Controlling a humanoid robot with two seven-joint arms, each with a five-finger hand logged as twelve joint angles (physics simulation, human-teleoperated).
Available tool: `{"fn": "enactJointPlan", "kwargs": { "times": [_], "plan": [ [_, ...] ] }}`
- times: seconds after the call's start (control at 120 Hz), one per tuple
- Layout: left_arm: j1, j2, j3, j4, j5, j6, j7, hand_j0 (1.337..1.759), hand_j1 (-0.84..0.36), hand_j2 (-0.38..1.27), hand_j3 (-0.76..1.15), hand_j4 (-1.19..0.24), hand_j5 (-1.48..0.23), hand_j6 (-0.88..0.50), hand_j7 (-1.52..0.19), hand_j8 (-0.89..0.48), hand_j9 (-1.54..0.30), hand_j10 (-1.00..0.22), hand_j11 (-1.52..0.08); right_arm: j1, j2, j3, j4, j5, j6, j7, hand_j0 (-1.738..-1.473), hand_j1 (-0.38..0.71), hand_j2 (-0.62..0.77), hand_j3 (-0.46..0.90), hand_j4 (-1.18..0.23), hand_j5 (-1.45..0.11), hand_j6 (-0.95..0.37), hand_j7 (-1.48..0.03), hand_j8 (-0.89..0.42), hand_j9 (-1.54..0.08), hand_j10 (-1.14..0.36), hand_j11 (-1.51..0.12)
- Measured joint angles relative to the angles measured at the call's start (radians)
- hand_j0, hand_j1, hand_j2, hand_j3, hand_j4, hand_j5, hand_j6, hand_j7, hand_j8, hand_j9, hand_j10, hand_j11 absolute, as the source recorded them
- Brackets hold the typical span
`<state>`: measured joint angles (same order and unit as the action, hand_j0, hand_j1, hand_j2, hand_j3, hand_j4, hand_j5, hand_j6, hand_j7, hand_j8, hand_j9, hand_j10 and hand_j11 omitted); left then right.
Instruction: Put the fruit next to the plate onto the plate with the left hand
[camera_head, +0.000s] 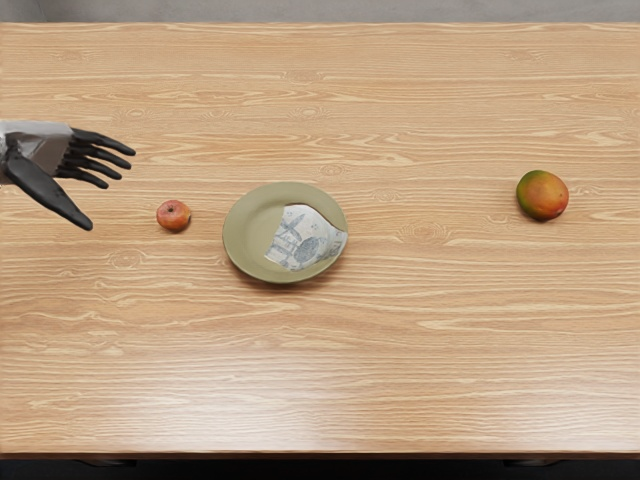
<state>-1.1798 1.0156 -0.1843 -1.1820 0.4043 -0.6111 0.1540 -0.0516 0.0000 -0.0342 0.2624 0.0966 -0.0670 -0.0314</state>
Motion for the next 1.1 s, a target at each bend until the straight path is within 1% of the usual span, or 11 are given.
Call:
{"fn": "enactJointPlan", "kwargs": {
  "times": [0.125, 0.158, 0.217, 0.258, 0.308, 0.367, 0.442, 0.658, 0.817, 0.983, 1.1],
  "plan": [
    [-0.004, -0.001, 0.000, -0.008, 0.004, 0.000, 0.002, 1.658, 0.06, 0.05, 0.00, -0.25, -0.32, -0.25, -0.32, -0.25, -0.32, -0.25, -0.32, 0.001, 0.000, -0.003, 0.000, 0.000, 0.001, -0.001, -1.658, -0.31, -0.01, 0.00, -0.03, -0.04, -0.03, -0.04, -0.03, -0.04, -0.03, -0.04],
    [-0.018, -0.003, 0.001, -0.014, 0.005, 0.000, 0.018, 1.658, 0.06, 0.05, 0.00, -0.25, -0.32, -0.25, -0.32, -0.25, -0.32, -0.25, -0.32, 0.001, 0.000, -0.004, 0.000, -0.001, 0.001, -0.001, -1.658, -0.31, -0.01, 0.00, -0.03, -0.04, -0.03, -0.04, -0.03, -0.04, -0.03, -0.04],
    [-0.035, -0.007, 0.001, -0.031, 0.004, 0.000, 0.111, 1.658, 0.06, 0.05, 0.00, -0.25, -0.32, -0.25, -0.32, -0.25, -0.32, -0.25, -0.32, 0.001, 0.000, -0.005, 0.000, -0.001, 0.001, -0.001, -1.658, -0.31, -0.01, 0.00, -0.03, -0.04, -0.03, -0.04, -0.03, -0.04, -0.03, -0.04],
    [-0.051, -0.026, 0.000, -0.057, 0.004, 0.000, 0.213, 1.658, 0.06, 0.05, 0.00, -0.25, -0.32, -0.25, -0.32, -0.25, -0.32, -0.25, -0.32, 0.001, 0.000, -0.005, 0.000, -0.001, 0.001, -0.001, -1.658, -0.31, -0.01, 0.00, -0.03, -0.04, -0.03, -0.04, -0.03, -0.04, -0.03, -0.04],
    [-0.134, -0.035, 0.000, -0.092, 0.031, 0.000, 0.306, 1.658, 0.06, 0.05, 0.00, -0.25, -0.32, -0.25, -0.32, -0.25, -0.32, -0.25, -0.32, 0.001, 0.000, -0.005, 0.000, -0.001, 0.001, -0.001, -1.658, -0.31, -0.01, 0.00, -0.03, -0.04, -0.03, -0.04, -0.03, -0.04, -0.03, -0.04],
    [-0.200, -0.032, -0.001, -0.161, 0.116, 0.000, 0.371, 1.658, 0.06, 0.05, 0.00, -0.25, -0.32, -0.25, -0.32, -0.25, -0.32, -0.25, -0.32, 0.001, 0.000, -0.005, 0.000, -0.001, 0.001, -0.001, -1.658, -0.31, -0.01, 0.00, -0.03, -0.04, -0.03, -0.04, -0.03, -0.04, -0.03, -0.04],
    [-0.216, -0.039, -0.001, -0.244, 0.219, 0.000, 0.415, 1.658, 0.05, 0.05, 0.00, -0.25, -0.32, -0.25, -0.32, -0.25, -0.32, -0.25, -0.32, 0.001, 0.000, -0.005, 0.000, -0.001, 0.001, -0.001, -1.658, -0.31, -0.01, 0.00, -0.03, -0.04, -0.03, -0.04, -0.03, -0.04, -0.03, -0.04],
    [-0.206, -0.179, 0.002, -0.343, 0.504, 0.005, 0.452, 1.658, 0.05, 0.05, 0.00, -0.25, -0.32, -0.25, -0.32, -0.25, -0.32, -0.25, -0.32, 0.002, 0.000, -0.003, 0.000, -0.001, 0.000, -0.001, -1.658, -0.31, -0.01, 0.00, -0.03, -0.04, -0.03, -0.04, -0.03, -0.04, -0.03, -0.04],
    [-0.093, -0.277, 0.008, -0.362, 0.780, 0.161, 0.456, 1.658, 0.05, 0.05, 0.00, -0.25, -0.32, -0.25, -0.32, -0.25, -0.32, -0.25, -0.32, 0.003, 0.000, -0.002, 0.000, -0.001, 0.000, -0.001, -1.658, -0.31, -0.01, 0.00, -0.03, -0.04, -0.03, -0.04, -0.03, -0.04, -0.03, -0.04],
    [-0.080, -0.303, 0.010, -0.365, 0.869, 0.307, 0.457, 1.658, 0.05, 0.05, 0.00, -0.25, -0.32, -0.25, -0.32, -0.25, -0.32, -0.25, -0.32, 0.003, 0.000, -0.001, 0.000, -0.001, 0.000, -0.001, -1.658, -0.31, -0.01, 0.00, -0.03, -0.04, -0.03, -0.04, -0.03, -0.04, -0.03, -0.04],
    [-0.028, -0.368, 0.015, -0.343, 0.912, 0.353, 0.457, 1.658, 0.05, 0.05, 0.00, -0.25, -0.33, -0.26, -0.33, -0.26, -0.33, -0.25, -0.33, 0.003, 0.000, -0.001, 0.000, -0.001, -0.001, -0.001, -1.658, -0.31, -0.01, 0.00, -0.03, -0.04, -0.03, -0.04, -0.03, -0.04, -0.03, -0.04]
  ]
}}
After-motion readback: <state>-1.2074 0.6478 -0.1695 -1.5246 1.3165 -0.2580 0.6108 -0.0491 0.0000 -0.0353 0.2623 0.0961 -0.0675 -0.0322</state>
